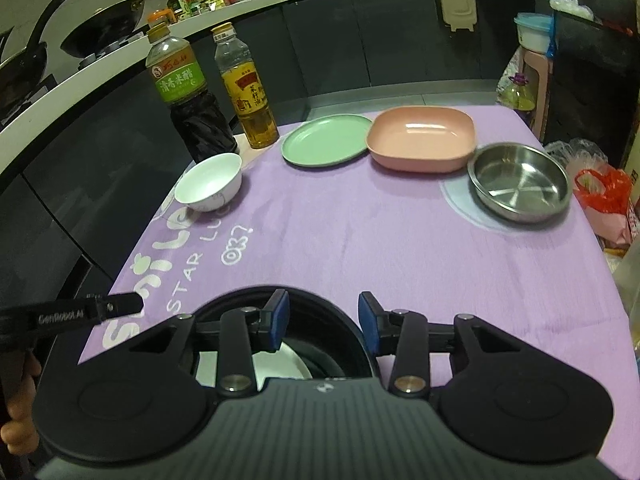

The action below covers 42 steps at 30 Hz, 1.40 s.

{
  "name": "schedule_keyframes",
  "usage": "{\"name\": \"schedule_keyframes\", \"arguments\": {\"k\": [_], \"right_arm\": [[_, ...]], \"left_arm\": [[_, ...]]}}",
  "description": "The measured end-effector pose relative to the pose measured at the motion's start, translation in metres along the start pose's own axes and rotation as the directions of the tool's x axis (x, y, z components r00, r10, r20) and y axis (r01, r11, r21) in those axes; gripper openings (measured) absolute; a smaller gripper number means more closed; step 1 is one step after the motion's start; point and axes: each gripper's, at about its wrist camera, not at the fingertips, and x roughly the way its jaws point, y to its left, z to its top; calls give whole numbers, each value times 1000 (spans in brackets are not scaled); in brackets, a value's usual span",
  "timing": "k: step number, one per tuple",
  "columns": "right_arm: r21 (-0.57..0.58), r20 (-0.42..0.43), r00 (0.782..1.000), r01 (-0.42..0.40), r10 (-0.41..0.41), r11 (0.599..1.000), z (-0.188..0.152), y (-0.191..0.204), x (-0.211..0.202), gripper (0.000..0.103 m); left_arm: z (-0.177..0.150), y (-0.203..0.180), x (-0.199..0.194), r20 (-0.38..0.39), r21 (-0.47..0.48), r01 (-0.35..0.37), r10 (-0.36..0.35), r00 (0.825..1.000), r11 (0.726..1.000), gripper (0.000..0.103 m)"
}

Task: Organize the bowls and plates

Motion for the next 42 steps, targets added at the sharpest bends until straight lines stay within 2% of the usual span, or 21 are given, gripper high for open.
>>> {"name": "schedule_keyframes", "arguments": {"k": [7, 13, 22, 27, 38, 42], "right_arm": [[-14, -15, 1000, -20, 19, 1000, 20, 10, 20, 40], [-10, -44, 998, -46, 46, 999, 42, 22, 39, 40], [-31, -107, 990, -93, 89, 995, 74, 48, 73, 40], [-54, -118, 990, -81, 74, 995, 91, 60, 91, 43], [-61, -181, 981, -75, 63, 995, 121, 84, 155, 47], [-28, -204, 976, -79, 71, 996, 128, 84, 175, 47]], "left_arm": [[23, 9, 21, 6, -18, -34, 34, 999, 999, 20], [46, 20, 40, 61, -66, -36, 40, 997, 997, 20], [84, 36, 73, 61, -120, -90, 97, 993, 989, 21], [97, 49, 91, 52, -153, -111, 120, 991, 982, 25], [115, 57, 131, 14, -140, -92, 95, 995, 986, 26], [119, 58, 142, 0, -138, -82, 83, 997, 987, 26]]}}
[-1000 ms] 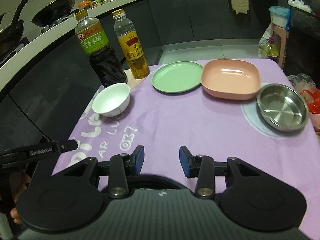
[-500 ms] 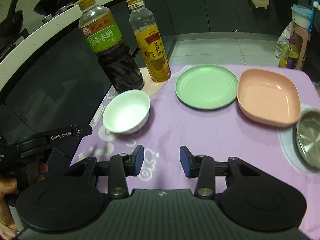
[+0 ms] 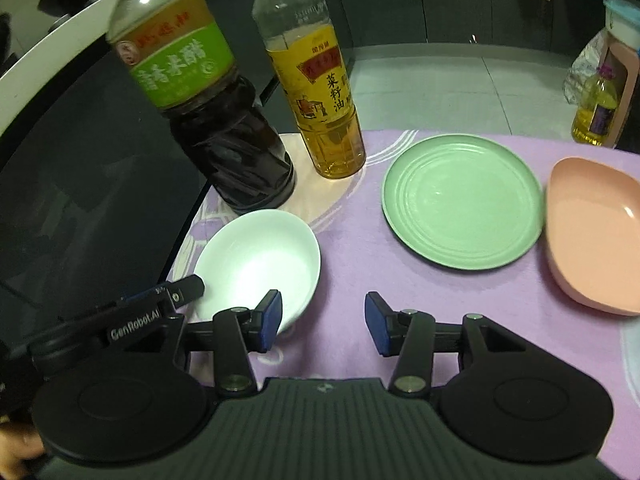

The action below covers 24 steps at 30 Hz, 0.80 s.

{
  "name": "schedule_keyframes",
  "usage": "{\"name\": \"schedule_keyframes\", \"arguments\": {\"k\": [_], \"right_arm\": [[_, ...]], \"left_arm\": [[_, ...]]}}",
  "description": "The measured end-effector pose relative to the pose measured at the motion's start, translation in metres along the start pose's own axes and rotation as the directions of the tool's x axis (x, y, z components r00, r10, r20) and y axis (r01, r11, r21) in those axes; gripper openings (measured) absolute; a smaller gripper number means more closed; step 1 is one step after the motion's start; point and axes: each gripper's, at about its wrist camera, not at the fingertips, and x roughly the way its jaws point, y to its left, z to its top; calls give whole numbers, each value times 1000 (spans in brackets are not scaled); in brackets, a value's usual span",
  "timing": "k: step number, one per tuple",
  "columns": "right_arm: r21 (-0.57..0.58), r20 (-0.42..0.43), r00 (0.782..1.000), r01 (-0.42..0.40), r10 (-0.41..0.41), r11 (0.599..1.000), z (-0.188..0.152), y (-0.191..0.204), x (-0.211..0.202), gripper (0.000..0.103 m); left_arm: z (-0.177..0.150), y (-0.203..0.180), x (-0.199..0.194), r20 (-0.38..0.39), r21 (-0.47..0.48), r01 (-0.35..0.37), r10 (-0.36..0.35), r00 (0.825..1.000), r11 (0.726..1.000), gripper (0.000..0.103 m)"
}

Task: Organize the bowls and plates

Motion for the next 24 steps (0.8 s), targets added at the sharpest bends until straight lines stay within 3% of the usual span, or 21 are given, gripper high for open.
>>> {"name": "schedule_keyframes", "arguments": {"k": [5, 11, 14, 15, 16, 24], "right_arm": [[34, -25, 1000, -15, 16, 999, 10, -5, 18, 47], [-3, -71, 997, 22, -22, 1000, 13, 1, 40, 47], [-19, -76, 996, 37, -39, 999, 12, 0, 47, 32], [-27, -74, 997, 22, -24, 999, 11, 0, 48, 16], [-30, -89, 996, -6, 3, 1000, 11, 0, 48, 8], [-87, -74, 997, 9, -16, 996, 7, 7, 30, 8]], "left_arm": [[0, -1, 13, -42, -1, 33, -33, 999, 999, 26], [-5, -4, 24, -89, 19, 80, -78, 993, 997, 22], [-9, -7, 22, -81, 44, 120, -116, 990, 992, 13], [-9, -9, 21, -75, 55, 110, -106, 992, 992, 13], [-10, -12, 20, -78, 68, 102, -96, 992, 992, 13], [-15, -20, -5, -51, 98, 97, -93, 994, 990, 13]]}}
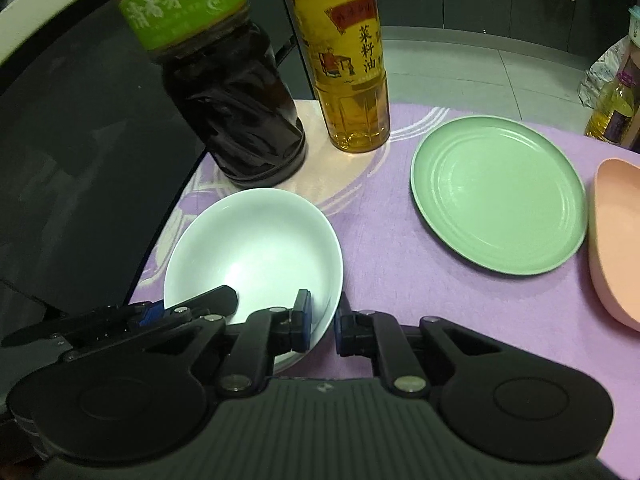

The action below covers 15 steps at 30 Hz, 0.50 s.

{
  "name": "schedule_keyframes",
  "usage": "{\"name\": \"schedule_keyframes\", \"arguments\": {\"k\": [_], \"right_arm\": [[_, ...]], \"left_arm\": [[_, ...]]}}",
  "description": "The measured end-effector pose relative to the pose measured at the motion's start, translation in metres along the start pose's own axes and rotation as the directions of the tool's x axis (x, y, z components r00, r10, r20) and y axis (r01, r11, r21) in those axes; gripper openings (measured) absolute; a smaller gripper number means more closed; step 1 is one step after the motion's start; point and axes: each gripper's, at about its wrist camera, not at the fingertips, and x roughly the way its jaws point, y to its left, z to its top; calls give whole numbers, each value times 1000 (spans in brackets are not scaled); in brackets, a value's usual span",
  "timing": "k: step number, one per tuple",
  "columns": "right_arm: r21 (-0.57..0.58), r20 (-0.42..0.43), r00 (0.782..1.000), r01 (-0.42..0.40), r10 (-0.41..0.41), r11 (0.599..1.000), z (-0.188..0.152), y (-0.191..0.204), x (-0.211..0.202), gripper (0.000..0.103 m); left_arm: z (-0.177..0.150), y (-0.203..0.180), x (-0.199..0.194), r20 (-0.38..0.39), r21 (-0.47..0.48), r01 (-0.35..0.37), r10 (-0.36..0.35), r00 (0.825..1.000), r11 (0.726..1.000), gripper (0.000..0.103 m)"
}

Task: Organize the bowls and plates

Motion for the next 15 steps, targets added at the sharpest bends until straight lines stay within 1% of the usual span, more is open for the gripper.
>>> {"name": "schedule_keyframes", "arguments": {"k": [5, 15], "right_arm": [[-24, 36, 999, 6, -5, 1000, -5, 3, -30, 9], [-13, 91, 996, 7, -6, 1000, -35, -3, -85, 12]], "left_arm": [[-3, -10, -26, 50, 25, 23, -24, 998, 999, 14], [-27, -33, -77, 91, 58, 71, -76, 993, 996, 14]]}}
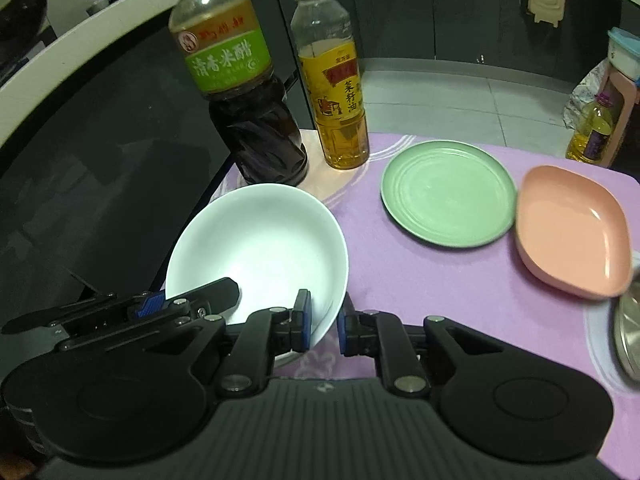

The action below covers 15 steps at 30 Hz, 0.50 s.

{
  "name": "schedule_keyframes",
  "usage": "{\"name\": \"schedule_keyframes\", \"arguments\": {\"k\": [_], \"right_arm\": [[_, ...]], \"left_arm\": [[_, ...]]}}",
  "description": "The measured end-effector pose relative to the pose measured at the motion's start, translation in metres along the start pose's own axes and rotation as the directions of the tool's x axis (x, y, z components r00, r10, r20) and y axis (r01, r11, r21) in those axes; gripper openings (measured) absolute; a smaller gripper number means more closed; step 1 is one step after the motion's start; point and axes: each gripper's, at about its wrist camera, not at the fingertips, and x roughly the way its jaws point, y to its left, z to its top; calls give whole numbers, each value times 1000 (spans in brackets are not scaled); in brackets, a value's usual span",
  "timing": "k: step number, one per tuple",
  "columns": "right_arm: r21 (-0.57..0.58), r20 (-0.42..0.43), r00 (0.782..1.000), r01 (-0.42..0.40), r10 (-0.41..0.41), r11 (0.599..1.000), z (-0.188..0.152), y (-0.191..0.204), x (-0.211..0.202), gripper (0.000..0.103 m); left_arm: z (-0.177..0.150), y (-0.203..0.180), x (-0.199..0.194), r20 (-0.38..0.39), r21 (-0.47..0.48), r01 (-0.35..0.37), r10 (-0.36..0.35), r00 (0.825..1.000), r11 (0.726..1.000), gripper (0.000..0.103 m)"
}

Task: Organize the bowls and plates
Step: 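Carry the small white bowl with both grippers and lower it into the stacked bowls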

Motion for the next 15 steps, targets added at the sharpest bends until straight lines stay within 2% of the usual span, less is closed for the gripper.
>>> {"name": "schedule_keyframes", "arguments": {"k": [15], "right_arm": [[38, 53, 998, -23, 21, 999, -47, -15, -66, 13]], "left_arm": [[-36, -41, -61, 34, 58, 29, -31, 999, 998, 14]]}}
